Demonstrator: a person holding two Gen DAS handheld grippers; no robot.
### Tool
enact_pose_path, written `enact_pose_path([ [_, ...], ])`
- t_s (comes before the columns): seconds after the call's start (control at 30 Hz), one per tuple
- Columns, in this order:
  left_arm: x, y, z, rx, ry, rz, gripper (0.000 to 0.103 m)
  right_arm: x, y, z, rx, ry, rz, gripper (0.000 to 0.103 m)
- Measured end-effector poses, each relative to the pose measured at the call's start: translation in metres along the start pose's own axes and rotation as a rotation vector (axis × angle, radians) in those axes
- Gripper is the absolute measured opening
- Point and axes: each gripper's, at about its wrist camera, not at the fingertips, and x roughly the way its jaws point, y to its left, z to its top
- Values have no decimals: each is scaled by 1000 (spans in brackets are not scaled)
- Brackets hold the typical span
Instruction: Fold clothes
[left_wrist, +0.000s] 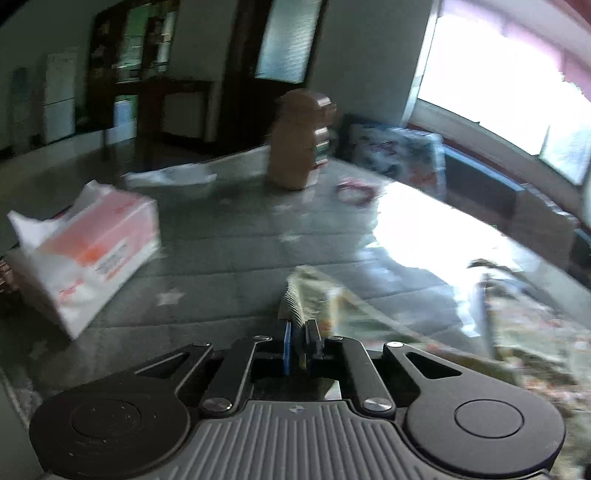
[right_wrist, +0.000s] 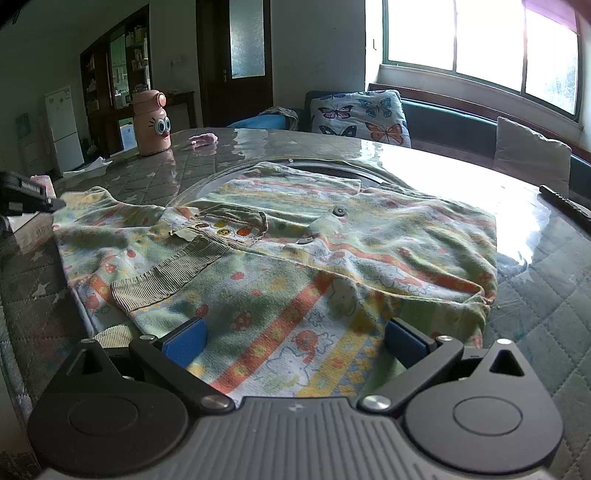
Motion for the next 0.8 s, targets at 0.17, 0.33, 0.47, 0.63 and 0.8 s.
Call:
enact_pose_path([
  [0.17, -29, -40, 12, 55, -42, -176, 8, -2, 0, 1, 6, 0, -2, 103],
  [0.33, -51, -88, 17, 119, -54, -349, 8, -16, -4, 3, 27, -30, -1, 103],
  [0.47, -68, -130, 14, 164, -39, -494, 7, -31, -13, 4, 60, -66, -3, 103],
  [0.63, -84, -181, 0, 234, -15, -642, 7, -51, -33, 2, 114, -109, -46, 103],
  [0.8, -95, -218, -19, 300, 25, -752, 7, -63, -55, -7, 180, -122, -102, 103],
])
